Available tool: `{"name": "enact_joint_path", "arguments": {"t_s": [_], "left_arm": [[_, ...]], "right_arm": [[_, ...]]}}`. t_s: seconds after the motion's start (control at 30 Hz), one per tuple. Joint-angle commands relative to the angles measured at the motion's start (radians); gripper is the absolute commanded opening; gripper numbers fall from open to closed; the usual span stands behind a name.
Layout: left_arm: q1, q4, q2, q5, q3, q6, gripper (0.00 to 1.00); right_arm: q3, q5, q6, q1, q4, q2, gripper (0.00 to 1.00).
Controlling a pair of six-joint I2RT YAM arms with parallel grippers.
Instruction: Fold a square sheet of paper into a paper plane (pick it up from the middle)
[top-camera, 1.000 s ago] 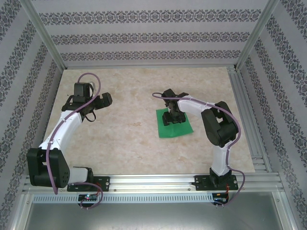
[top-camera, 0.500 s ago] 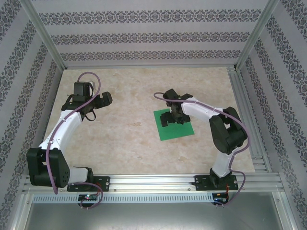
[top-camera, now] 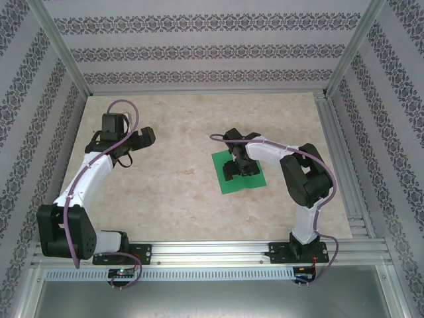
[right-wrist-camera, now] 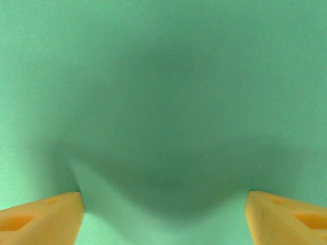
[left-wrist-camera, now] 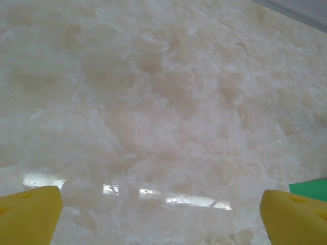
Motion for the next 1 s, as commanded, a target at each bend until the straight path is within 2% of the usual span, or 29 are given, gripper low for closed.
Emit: {"name": "enact_joint_path", "arguments": {"t_s": [0.0,0.2,0.27,0.4,0.5,0.67,0.73,0.97], "left_arm": [[-0.008,0.010,0.001,0.075,-0.016,-0.050,1.00],[-0.040,0.043,0.008,0.140,-0.081,-0.098,1.00],[-0.063,0.076,0.007,0.160,-0.116,-0.119,1.00],[-0.128,0.160,0.007,0.173,-0.196,-0.187,0.98],[-0.181,0.247,0.005,0.176,-0.262,-0.256,0.93],[-0.287,0.375,0.007,0.138,-0.330,-0.338,0.80],[-0.319,0.431,0.018,0.137,-0.340,-0.371,0.75],[-0.406,0.542,0.060,0.127,-0.336,-0.408,0.64]], "right_arm": [[-0.015,0.019,0.010,0.008,-0.011,0.068,0.80],[-0.024,0.009,0.031,0.010,0.006,0.020,0.66],[-0.032,-0.025,0.038,0.013,0.033,-0.025,0.58],[-0.066,-0.206,0.080,0.016,0.154,-0.129,0.39],[-0.100,-0.374,0.147,0.017,0.283,-0.195,0.30],[-0.183,-0.604,0.289,0.020,0.557,-0.259,0.27],[-0.216,-0.658,0.351,0.020,0.662,-0.259,0.26],[-0.270,-0.647,0.344,0.013,0.674,-0.184,0.28]]}}
